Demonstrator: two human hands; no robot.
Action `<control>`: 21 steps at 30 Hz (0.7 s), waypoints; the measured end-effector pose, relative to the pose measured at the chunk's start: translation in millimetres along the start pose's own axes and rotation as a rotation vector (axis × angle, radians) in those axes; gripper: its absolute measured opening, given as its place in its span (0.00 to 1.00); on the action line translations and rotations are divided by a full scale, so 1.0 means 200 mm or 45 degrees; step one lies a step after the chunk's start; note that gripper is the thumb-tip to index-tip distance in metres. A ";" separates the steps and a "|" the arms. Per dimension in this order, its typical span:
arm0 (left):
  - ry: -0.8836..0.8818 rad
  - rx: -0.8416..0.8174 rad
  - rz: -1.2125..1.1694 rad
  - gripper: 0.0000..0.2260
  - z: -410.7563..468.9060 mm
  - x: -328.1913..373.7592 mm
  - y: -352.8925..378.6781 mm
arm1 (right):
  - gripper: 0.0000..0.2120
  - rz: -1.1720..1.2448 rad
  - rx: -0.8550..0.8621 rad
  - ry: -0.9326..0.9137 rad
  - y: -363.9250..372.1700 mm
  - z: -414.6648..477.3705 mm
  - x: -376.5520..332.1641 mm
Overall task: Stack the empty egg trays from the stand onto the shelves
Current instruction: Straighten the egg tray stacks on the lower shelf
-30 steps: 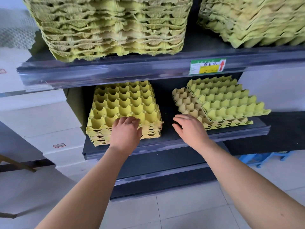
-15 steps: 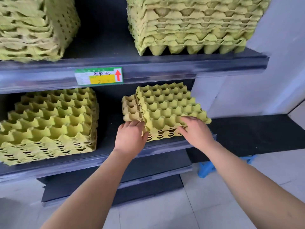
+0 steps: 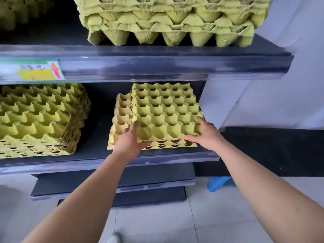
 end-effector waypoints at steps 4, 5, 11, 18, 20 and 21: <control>0.029 0.102 -0.212 0.38 0.02 0.00 -0.02 | 0.47 0.108 0.080 -0.033 -0.04 -0.01 -0.01; 0.044 0.126 -0.254 0.38 0.02 0.00 -0.04 | 0.47 0.147 0.111 -0.045 -0.05 -0.01 -0.02; 0.132 0.283 -0.336 0.34 -0.03 0.00 -0.24 | 0.41 0.263 0.346 -0.151 -0.11 -0.08 -0.12; 0.036 0.240 -0.305 0.37 -0.07 -0.26 -0.23 | 0.43 0.171 0.357 -0.156 0.08 -0.06 -0.25; 0.014 0.170 -0.267 0.37 -0.05 -0.31 -0.18 | 0.43 0.081 0.294 -0.132 0.14 -0.04 -0.25; 0.011 0.146 -0.255 0.38 -0.05 -0.33 -0.16 | 0.43 0.028 0.273 -0.126 0.16 -0.04 -0.25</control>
Point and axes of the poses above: each hand's wrist, its own z-axis towards the middle knuckle, its own y-axis out of the palm, x = y × z, the point moved 8 cm from there along z, towards the middle knuckle, and after that the axes turned 5 degrees about y, right-handed, at the moved point
